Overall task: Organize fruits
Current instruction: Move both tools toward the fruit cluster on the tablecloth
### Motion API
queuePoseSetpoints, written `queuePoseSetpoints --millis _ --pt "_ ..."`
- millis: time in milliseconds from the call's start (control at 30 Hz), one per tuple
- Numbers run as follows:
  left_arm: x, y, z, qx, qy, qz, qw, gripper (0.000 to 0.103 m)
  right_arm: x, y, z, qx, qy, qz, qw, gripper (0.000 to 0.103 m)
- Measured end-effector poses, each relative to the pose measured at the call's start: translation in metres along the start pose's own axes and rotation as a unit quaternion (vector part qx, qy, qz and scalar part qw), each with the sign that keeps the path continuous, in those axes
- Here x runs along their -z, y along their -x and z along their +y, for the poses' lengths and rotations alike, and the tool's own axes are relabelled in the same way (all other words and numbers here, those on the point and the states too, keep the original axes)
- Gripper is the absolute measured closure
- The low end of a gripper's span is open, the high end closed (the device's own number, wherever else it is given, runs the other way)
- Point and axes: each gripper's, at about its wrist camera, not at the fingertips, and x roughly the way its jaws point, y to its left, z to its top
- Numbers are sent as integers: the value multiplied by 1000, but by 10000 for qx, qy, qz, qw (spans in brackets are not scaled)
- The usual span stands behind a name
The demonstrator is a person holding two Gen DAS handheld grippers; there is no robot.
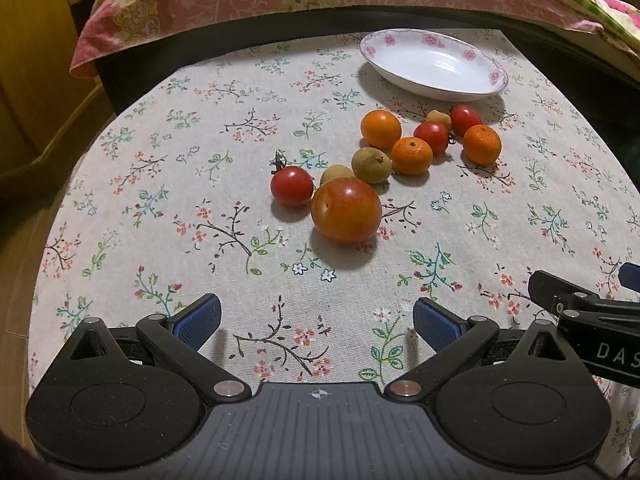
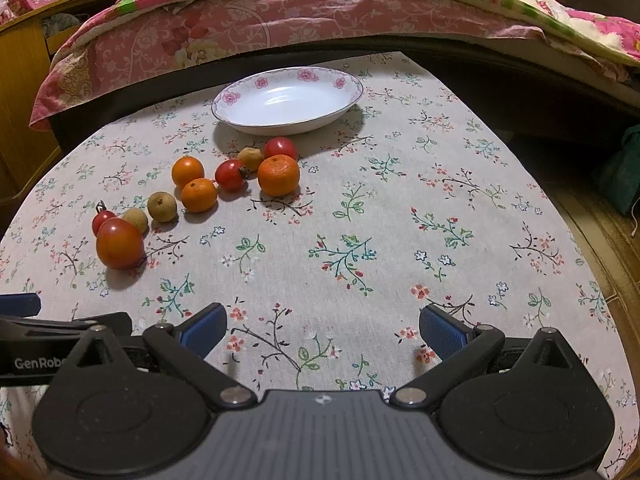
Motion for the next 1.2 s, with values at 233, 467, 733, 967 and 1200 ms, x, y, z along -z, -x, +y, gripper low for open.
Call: queuePoseSetpoints --millis 233,467,733,967,1200 --pt "-1 -1 1 6 8 28 10000 0 -1 -1 0 -11 -32 34 10000 2" --pt "0 0 3 -31 54 43 10000 0 -2 -2 1 -46 0 52 10000 2" --pt "-8 17 9 -247 127 -35 9996 1 -9 5 8 -269 23 -20 9996 2" --pt "-11 12 13 -165 208 -9 9996 1 -14 4 13 -371 -3 -34 9993 2" --pt "-16 8 21 -125 337 -20 9994 2 -22 1 17 -439 54 -91 9990 2"
